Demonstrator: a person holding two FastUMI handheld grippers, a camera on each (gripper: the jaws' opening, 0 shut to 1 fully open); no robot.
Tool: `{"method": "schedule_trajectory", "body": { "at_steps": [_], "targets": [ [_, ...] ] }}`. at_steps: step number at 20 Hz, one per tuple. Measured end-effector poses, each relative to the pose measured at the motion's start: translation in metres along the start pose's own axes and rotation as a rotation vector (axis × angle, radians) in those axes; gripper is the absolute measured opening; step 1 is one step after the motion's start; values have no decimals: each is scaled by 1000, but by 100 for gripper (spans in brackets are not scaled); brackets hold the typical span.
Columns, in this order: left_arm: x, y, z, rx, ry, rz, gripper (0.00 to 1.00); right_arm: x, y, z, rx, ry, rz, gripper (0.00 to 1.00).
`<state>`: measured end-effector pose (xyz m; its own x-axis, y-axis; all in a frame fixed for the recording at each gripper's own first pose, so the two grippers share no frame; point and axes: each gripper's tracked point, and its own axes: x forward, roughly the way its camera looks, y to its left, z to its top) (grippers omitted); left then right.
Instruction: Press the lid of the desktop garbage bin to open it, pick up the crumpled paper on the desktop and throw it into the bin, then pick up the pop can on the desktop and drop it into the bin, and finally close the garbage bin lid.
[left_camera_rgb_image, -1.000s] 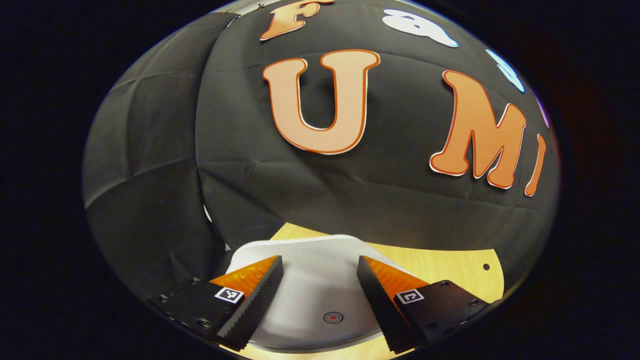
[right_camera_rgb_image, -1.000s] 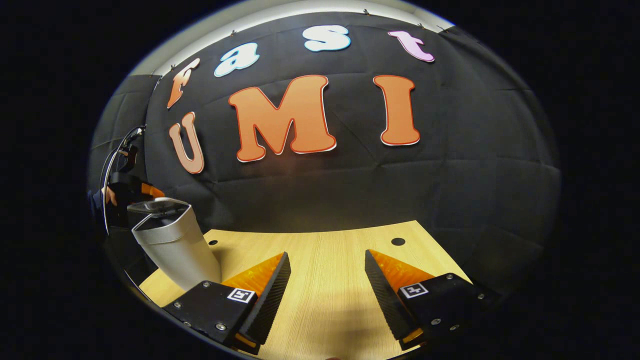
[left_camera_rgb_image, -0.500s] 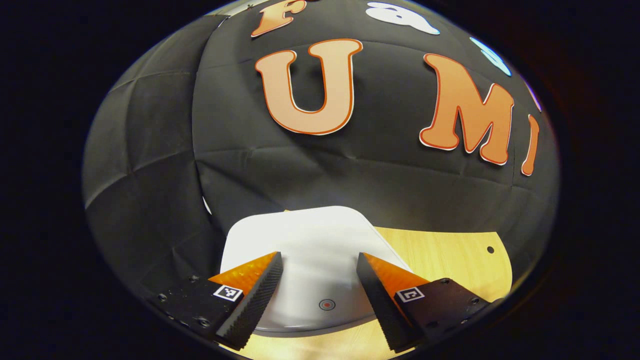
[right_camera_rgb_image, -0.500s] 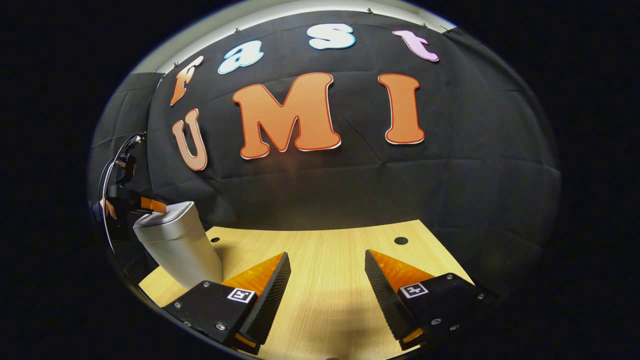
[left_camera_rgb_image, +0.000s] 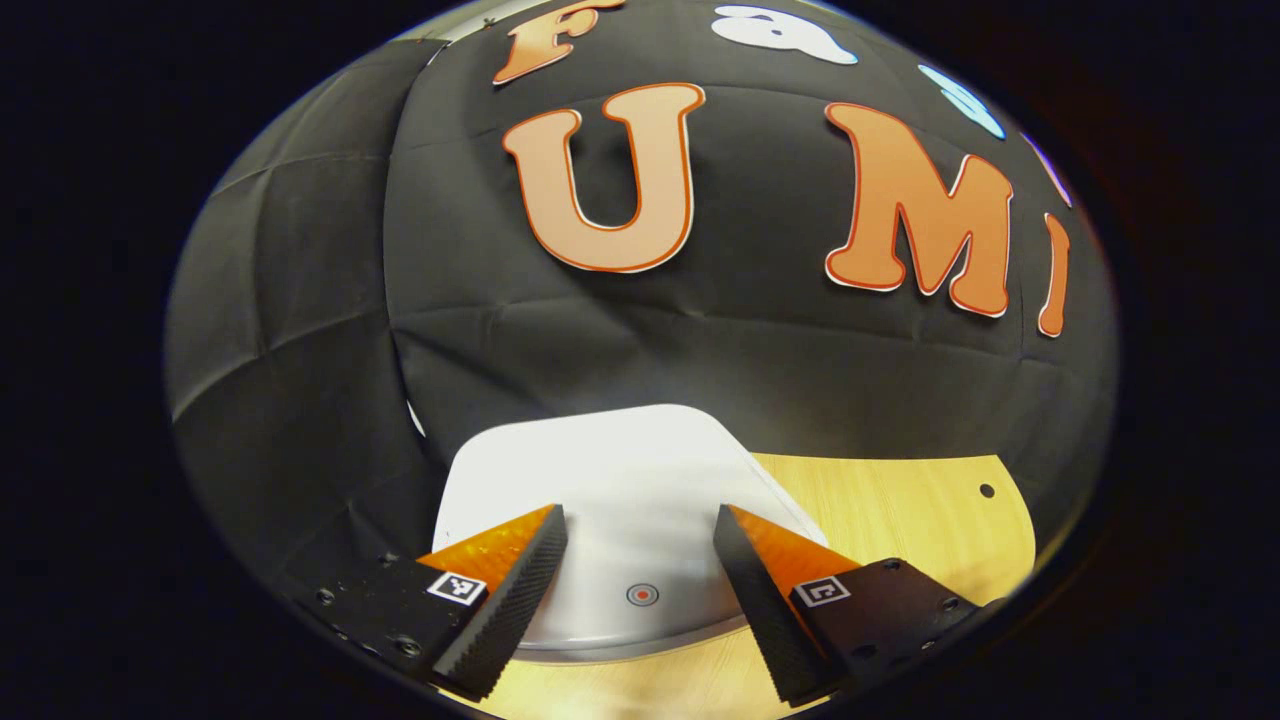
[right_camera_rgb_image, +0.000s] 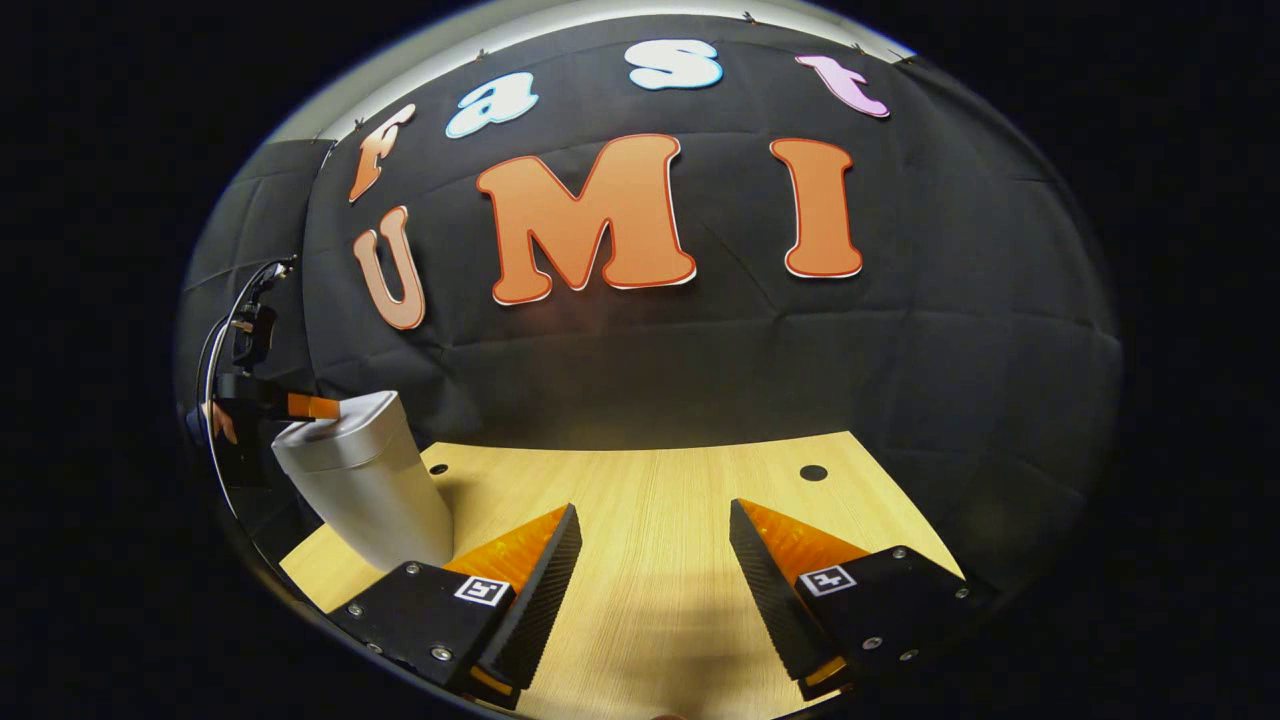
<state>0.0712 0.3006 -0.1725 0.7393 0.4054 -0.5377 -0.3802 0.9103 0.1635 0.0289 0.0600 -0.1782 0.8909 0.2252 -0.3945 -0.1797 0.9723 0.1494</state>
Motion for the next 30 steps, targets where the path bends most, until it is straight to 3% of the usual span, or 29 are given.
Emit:
{"method": "schedule_trajectory", "body": {
  "at_steps": [12,24,30],
  "targets": [
    [-30,-22,18,31,-26,-46,94,-8,-5,20,11,-47,5,89],
    [-118,-88,71,21,-308,-154,94,-17,10,54,2,-110,49,89],
    [-143,-124,70,13,-366,-206,94,-18,15,66,5,-132,68,89]
  ]
}}
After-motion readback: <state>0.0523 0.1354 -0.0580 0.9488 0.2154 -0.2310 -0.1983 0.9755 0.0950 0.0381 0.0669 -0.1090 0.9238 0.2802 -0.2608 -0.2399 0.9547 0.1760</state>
